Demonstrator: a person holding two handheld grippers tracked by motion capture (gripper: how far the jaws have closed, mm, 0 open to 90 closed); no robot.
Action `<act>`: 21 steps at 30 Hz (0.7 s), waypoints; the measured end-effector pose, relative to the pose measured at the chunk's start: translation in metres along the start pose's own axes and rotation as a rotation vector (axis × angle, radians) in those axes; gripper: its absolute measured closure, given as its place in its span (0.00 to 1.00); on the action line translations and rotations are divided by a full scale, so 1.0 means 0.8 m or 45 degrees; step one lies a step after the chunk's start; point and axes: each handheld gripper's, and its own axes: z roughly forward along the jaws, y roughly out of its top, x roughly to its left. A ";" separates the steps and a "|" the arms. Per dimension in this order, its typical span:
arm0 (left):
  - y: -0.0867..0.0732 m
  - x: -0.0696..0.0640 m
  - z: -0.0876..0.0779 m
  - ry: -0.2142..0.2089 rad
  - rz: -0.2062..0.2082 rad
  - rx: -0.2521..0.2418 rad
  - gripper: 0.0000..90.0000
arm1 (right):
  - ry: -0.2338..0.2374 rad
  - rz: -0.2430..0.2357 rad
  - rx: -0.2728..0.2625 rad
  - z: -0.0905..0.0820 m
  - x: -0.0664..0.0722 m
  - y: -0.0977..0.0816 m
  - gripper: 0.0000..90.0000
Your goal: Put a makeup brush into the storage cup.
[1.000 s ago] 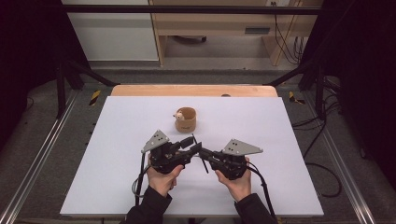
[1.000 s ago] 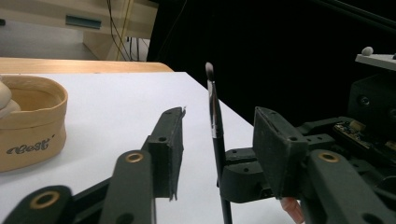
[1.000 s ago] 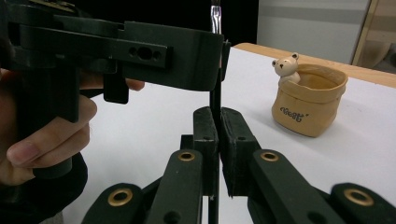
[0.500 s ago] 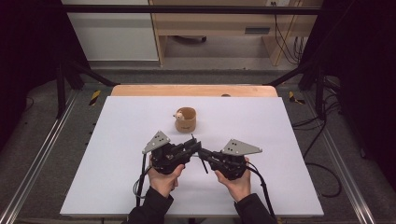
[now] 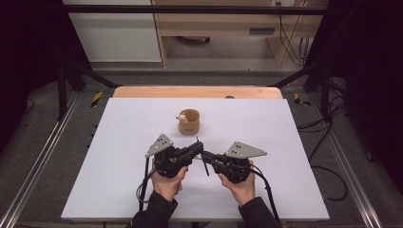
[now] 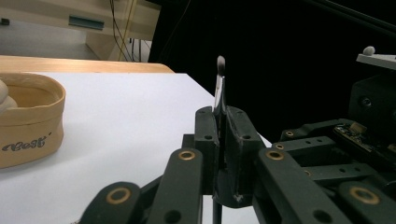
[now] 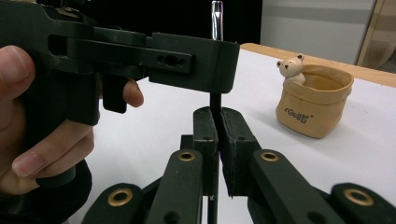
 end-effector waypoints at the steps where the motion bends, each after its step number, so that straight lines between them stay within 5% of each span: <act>1: 0.000 0.000 0.000 0.001 0.002 0.000 0.93 | 0.001 -0.001 -0.001 0.000 0.000 0.000 0.95; 15: 0.002 -0.004 0.000 0.013 0.049 -0.003 0.94 | 0.003 0.002 -0.006 0.001 0.001 0.000 0.95; 21: 0.008 -0.003 -0.006 0.028 0.095 -0.014 0.94 | 0.008 0.008 -0.011 -0.003 -0.001 0.001 0.87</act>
